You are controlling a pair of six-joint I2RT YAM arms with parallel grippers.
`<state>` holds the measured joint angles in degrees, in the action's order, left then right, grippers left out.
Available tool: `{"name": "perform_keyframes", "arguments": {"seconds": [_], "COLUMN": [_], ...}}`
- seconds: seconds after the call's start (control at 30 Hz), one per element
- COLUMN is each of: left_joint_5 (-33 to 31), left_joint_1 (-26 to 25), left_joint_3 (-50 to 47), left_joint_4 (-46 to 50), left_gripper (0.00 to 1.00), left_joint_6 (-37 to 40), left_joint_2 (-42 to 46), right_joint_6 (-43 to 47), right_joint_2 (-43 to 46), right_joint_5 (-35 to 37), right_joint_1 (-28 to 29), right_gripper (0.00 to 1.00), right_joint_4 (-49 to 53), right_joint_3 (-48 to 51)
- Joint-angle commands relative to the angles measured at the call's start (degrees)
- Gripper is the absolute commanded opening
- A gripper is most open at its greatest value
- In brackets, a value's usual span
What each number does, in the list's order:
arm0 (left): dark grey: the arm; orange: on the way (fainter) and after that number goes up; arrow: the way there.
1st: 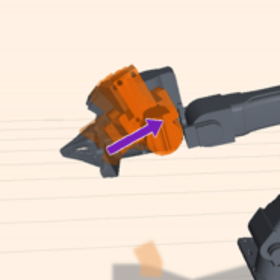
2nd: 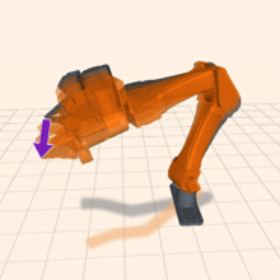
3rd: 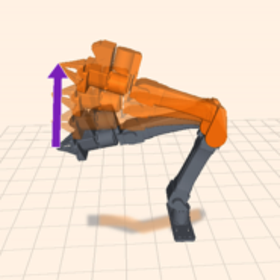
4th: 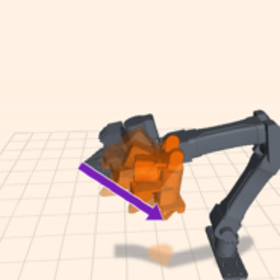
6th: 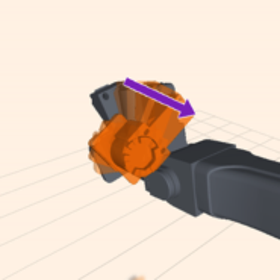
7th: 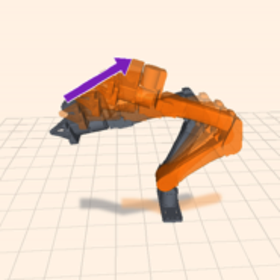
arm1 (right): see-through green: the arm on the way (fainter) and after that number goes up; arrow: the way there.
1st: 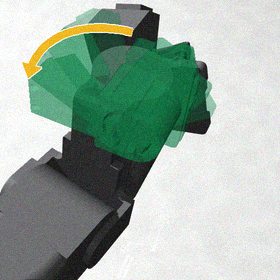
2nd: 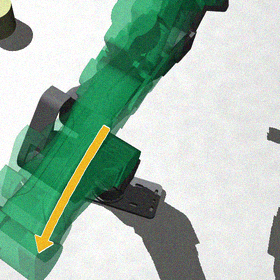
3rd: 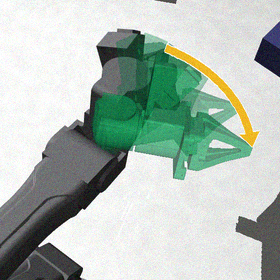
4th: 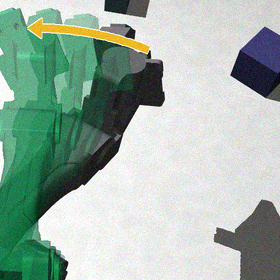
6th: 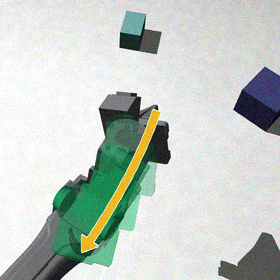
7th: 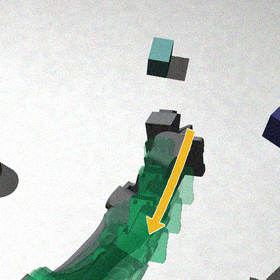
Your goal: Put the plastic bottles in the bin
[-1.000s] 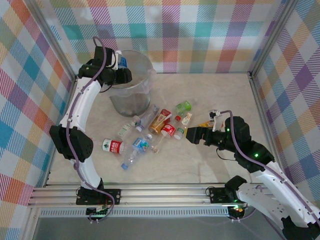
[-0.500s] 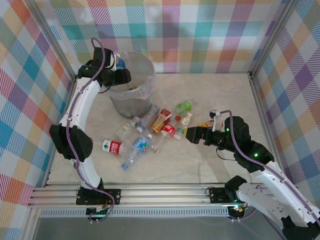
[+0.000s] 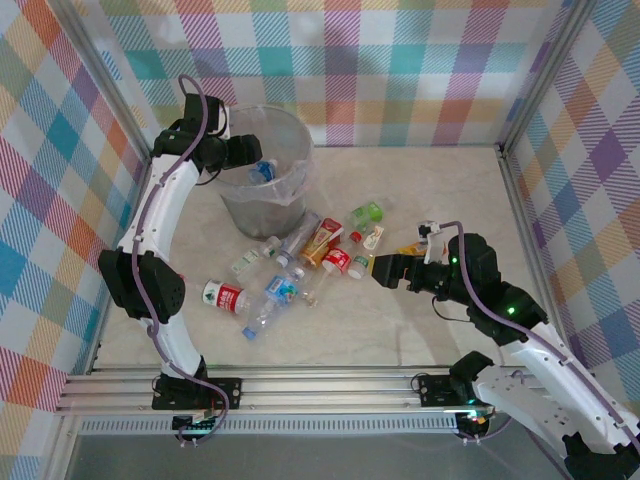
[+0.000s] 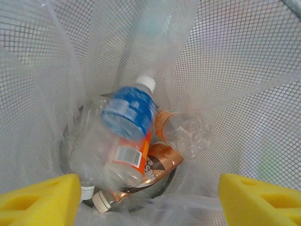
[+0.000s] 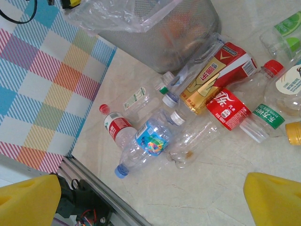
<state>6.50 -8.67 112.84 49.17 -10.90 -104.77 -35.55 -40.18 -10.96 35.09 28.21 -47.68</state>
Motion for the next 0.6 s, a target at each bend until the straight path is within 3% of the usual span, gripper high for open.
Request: {"name": "perform_keyframes", "arguments": {"seconds": [0.0,0.17,0.33,0.57], "left_joint_5": [0.8,3.3,4.8,7.1], "left_joint_1": [1.3,0.9,-2.6,-8.7], "left_joint_3": [-2.0,-5.5,-7.1,-8.8], "left_joint_4": [-0.8,-5.2,-7.9,-10.4], "left_gripper": [0.78,0.84,1.00,1.00], "left_joint_6": [-0.5,0.0,2.8,6.4], "left_joint_2": [2.9,7.7,12.3,17.5], "right_joint_6": [-0.1,-0.4,-2.4,-5.4], "right_joint_2": [-0.4,-1.5,-2.4,-1.9], "right_joint_5": [0.9,3.9,10.5,18.1], "right_joint_1": [0.3,0.3,0.3,0.3], "right_gripper": [1.00,1.00,1.00,1.00], "right_joint_4": [0.7,3.1,7.5,12.5], "right_joint_3": [-0.7,-1.6,-2.8,-3.4]}}
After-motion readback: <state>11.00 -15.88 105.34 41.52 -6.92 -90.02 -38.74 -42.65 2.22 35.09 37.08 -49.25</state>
